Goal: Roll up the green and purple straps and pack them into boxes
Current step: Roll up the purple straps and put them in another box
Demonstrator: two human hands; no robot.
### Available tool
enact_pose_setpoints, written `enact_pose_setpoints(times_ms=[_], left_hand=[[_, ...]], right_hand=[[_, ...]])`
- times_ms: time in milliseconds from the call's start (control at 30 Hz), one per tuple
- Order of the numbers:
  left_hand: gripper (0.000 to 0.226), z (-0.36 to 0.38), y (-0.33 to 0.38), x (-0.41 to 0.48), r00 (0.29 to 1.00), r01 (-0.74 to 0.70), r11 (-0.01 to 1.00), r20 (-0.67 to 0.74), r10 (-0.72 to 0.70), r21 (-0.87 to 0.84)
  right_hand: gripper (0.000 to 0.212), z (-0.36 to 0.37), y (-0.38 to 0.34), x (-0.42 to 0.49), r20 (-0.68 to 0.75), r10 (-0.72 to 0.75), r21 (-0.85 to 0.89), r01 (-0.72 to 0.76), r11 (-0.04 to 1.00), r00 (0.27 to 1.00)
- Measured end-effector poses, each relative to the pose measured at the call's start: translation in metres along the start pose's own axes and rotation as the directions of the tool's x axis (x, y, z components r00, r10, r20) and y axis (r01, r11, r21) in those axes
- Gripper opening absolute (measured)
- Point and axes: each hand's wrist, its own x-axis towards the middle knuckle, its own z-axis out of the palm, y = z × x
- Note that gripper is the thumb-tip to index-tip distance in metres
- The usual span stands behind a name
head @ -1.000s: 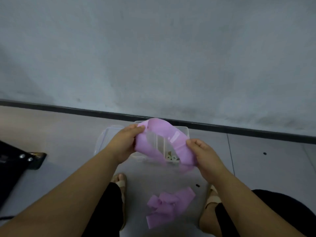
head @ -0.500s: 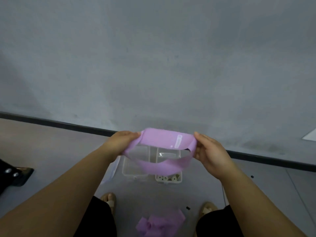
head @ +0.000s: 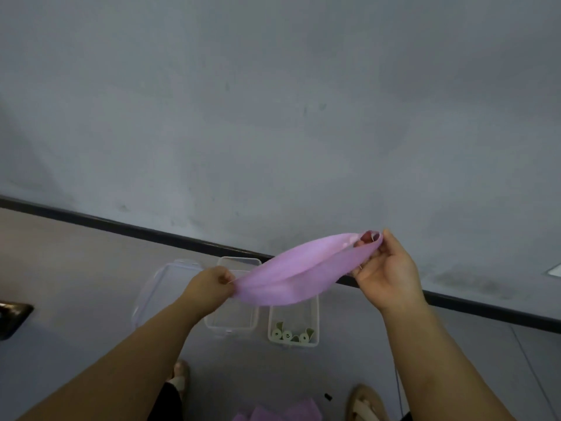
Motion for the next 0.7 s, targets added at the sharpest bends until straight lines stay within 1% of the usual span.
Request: enact_pose_setpoints(times_ms=[33,67,100,133,167,200,233,267,367,400,467,500,533,567,600,667,700], left_hand=[[0.009,0.001,-0.006,0.005,0.998,0.062,0.995,-0.007,-0.062,-0.075],[0.009,0.002,-0.011,0.007,0.989,0.144,0.966,0.011,-0.145,-0.215],[0.011,0.003,-0.013,0.008,0.971,0.235,0.891,0.061,-0.230,-0.388],[0.012,0.003,-0.014,0.010,0.950,0.307,0.786,0.121,-0.288,-0.537],[0.015,0.003,-0.014,0.012,0.933,0.352,0.685,0.181,-0.312,-0.638],[0.019,0.001,-0.013,0.015,0.921,0.382,0.604,0.236,-0.310,-0.699],[0.022,-0.002,-0.012,0.016,0.911,0.410,0.547,0.297,-0.286,-0.730],[0.025,-0.004,-0.010,0.016,0.902,0.431,0.514,0.356,-0.244,-0.741],[0.034,-0.012,-0.003,0.017,0.869,0.460,0.458,0.493,-0.053,-0.761],[0.036,-0.014,-0.002,0.017,0.862,0.450,0.428,0.506,0.020,-0.784],[0.040,-0.016,-0.002,0.021,0.870,0.415,0.327,0.475,0.132,-0.849],[0.038,-0.016,-0.002,0.023,0.876,0.407,0.270,0.456,0.156,-0.873],[0.032,-0.015,0.001,0.025,0.885,0.404,0.227,0.441,0.148,-0.886],[0.023,-0.012,0.004,0.027,0.897,0.407,0.204,0.432,0.096,-0.891],[0.019,-0.010,0.006,0.031,0.900,0.427,0.209,0.436,-0.006,-0.880],[0.029,-0.001,0.004,0.039,0.881,0.468,0.332,0.401,-0.252,-0.819],[0.030,0.004,0.001,0.043,0.869,0.476,0.412,0.346,-0.353,-0.777]], right_hand=[[0.026,-0.004,0.002,0.005,-0.018,-0.008,-0.004,0.008,1.000,1.000],[0.026,-0.009,0.004,0.010,-0.034,-0.009,-0.026,0.008,1.000,0.999],[0.026,-0.012,0.007,0.014,-0.050,0.001,-0.044,-0.003,0.999,0.999],[0.025,-0.017,0.011,0.020,-0.071,0.019,-0.056,-0.023,0.998,0.997],[0.025,-0.022,0.014,0.024,-0.095,0.041,-0.052,-0.046,0.998,0.995],[0.024,-0.026,0.017,0.030,-0.126,0.062,-0.042,-0.068,0.997,0.990],[0.022,-0.030,0.019,0.034,-0.151,0.081,-0.030,-0.087,0.996,0.985],[0.021,-0.034,0.020,0.040,-0.170,0.094,-0.033,-0.101,0.994,0.981],[0.021,-0.045,0.019,0.055,-0.201,0.125,0.010,-0.126,0.992,0.971],[0.022,-0.049,0.018,0.061,-0.223,0.143,0.042,-0.137,0.990,0.964],[0.022,-0.053,0.020,0.068,-0.238,0.188,0.074,-0.176,0.982,0.953],[0.022,-0.053,0.023,0.071,-0.231,0.212,0.075,-0.200,0.977,0.950],[0.022,-0.053,0.027,0.075,-0.225,0.233,0.073,-0.222,0.972,0.946],[0.023,-0.052,0.032,0.078,-0.218,0.249,0.069,-0.240,0.968,0.944],[0.023,-0.050,0.038,0.081,-0.209,0.260,0.055,-0.254,0.966,0.943],[0.027,-0.044,0.046,0.086,-0.185,0.276,0.031,-0.275,0.961,0.943],[0.030,-0.039,0.049,0.087,-0.173,0.274,0.004,-0.278,0.961,0.946]])
